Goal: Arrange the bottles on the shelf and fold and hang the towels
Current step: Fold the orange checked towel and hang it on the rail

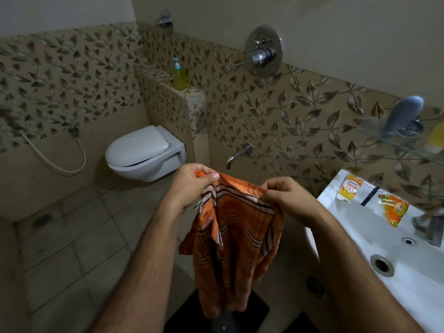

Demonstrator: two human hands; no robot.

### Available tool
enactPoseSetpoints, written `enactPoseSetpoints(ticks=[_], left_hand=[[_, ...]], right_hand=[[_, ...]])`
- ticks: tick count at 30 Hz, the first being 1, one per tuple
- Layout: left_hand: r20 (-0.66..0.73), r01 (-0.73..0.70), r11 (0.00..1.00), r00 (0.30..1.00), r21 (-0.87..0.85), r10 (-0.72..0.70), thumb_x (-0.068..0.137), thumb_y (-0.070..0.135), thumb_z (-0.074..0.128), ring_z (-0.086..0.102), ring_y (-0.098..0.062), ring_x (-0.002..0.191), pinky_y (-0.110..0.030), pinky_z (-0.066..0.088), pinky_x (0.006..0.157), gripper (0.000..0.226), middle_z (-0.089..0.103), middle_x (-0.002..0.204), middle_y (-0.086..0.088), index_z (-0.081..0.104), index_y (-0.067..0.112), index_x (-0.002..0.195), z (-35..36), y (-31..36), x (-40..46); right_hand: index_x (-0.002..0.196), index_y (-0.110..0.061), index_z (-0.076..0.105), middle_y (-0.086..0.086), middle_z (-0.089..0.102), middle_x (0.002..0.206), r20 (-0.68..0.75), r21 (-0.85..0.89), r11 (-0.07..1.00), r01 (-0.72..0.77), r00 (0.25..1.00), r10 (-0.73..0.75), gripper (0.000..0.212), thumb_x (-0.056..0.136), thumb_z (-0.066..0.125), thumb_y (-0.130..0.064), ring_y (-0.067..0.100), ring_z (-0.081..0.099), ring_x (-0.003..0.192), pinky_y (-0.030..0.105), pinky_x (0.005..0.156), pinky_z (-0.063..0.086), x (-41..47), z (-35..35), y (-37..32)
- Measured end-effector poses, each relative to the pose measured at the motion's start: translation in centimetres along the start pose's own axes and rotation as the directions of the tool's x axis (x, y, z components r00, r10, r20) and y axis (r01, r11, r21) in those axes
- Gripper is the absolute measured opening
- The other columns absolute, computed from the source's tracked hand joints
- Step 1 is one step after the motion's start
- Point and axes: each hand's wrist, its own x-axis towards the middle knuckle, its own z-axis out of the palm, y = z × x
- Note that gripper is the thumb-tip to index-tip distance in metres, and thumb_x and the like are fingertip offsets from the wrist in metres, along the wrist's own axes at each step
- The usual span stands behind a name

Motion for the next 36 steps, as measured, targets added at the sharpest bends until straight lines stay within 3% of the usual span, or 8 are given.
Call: enactPoseSetpoints(ticks=[5,8,12,17,21,25,29,36], left_hand=[[0.044,-0.034,0.999,0.998,-0.018,0.035,0.085,0.019,0.073,0.065,-0.003,0.061,-0.017,0.048,0.057,0.004,0.072,0.071,0.003,0.073,0.017,0.081,-0.2,0.7,-0.3],[0.032,-0.021,0.999,0.999,-0.026,0.021,0.085,0.017,0.072,0.066,-0.003,0.061,-0.017,0.048,0.058,0.005,0.071,0.070,0.004,0.072,0.017,0.081,-0.3,0.7,0.0],[-0.053,0.047,0.999,0.998,0.015,-0.046,0.087,0.017,0.070,0.066,-0.009,0.069,-0.023,0.047,0.064,0.006,0.071,0.077,0.002,0.070,0.017,0.081,-0.8,-0.6,0.9],[-0.064,0.099,0.992,0.994,0.074,-0.094,0.087,0.019,0.070,0.066,-0.017,0.082,-0.031,0.051,0.075,0.009,0.071,0.081,0.001,0.069,0.021,0.077,-0.1,-3.1,1.5],[-0.007,0.068,0.997,0.998,0.042,-0.068,0.085,0.019,0.071,0.062,-0.016,0.084,-0.028,0.048,0.077,0.017,0.066,0.088,0.001,0.069,0.024,0.101,0.3,-4.0,1.3],[0.290,0.026,0.981,0.957,-0.192,0.031,0.089,0.011,0.067,0.058,-0.006,0.067,-0.021,0.046,0.073,0.046,0.059,0.069,0.007,0.058,0.025,0.132,1.1,-3.3,0.2],[0.387,0.092,0.947,0.921,-0.307,0.036,0.089,0.004,0.064,0.066,-0.015,0.082,-0.023,0.053,0.075,0.030,0.069,0.090,-0.012,0.065,0.011,0.119,1.8,-2.4,-0.1],[0.262,0.062,0.962,0.965,-0.265,0.010,0.085,0.008,0.071,0.058,-0.009,0.064,-0.020,0.047,0.064,0.006,0.066,0.073,-0.002,0.069,0.013,0.082,2.0,-1.4,-0.2]], right_hand=[[0.066,-0.009,0.065,0.003,0.058,0.056,-0.277,-0.499,0.860,-0.103,0.960,-0.045,0.016,0.078,0.060,-0.018,0.017,0.054,0.056,0.027,0.049,0.034,1.2,0.2,0.8],[0.063,-0.004,0.064,0.002,0.052,0.050,-0.350,-0.372,0.922,-0.104,0.936,-0.036,0.020,0.079,0.063,-0.016,0.012,0.049,0.049,0.027,0.046,0.031,1.6,0.6,0.9],[0.061,-0.009,0.067,0.004,0.060,0.056,-0.120,0.074,0.997,0.017,0.993,-0.008,0.028,0.086,0.056,-0.002,0.008,0.053,0.051,0.024,0.053,0.042,1.1,0.6,-0.5],[0.082,-0.005,0.067,0.011,0.069,0.075,0.003,0.295,0.946,0.131,0.990,-0.138,0.015,0.094,0.057,-0.005,0.017,0.066,0.066,0.023,0.059,0.055,0.6,1.3,-1.8],[0.089,-0.006,0.067,0.008,0.072,0.080,0.036,0.258,0.954,0.151,0.986,-0.165,0.018,0.098,0.052,-0.006,0.016,0.069,0.071,0.024,0.064,0.056,1.0,2.2,-2.4],[0.092,-0.007,0.067,0.007,0.072,0.084,0.083,0.134,0.978,0.157,0.982,-0.169,0.018,0.099,0.050,-0.008,0.014,0.069,0.075,0.024,0.068,0.054,1.4,2.6,-2.6],[0.090,-0.009,0.069,0.008,0.073,0.089,0.061,-0.046,0.984,0.171,0.984,-0.168,0.017,0.098,0.055,-0.015,0.015,0.068,0.081,0.032,0.076,0.054,1.7,2.5,-2.5],[0.072,-0.016,0.065,-0.003,0.061,0.062,-0.138,-0.215,0.974,0.076,0.985,-0.107,0.011,0.080,0.073,-0.018,0.007,0.054,0.056,0.026,0.054,0.044,1.9,2.1,-1.5]])
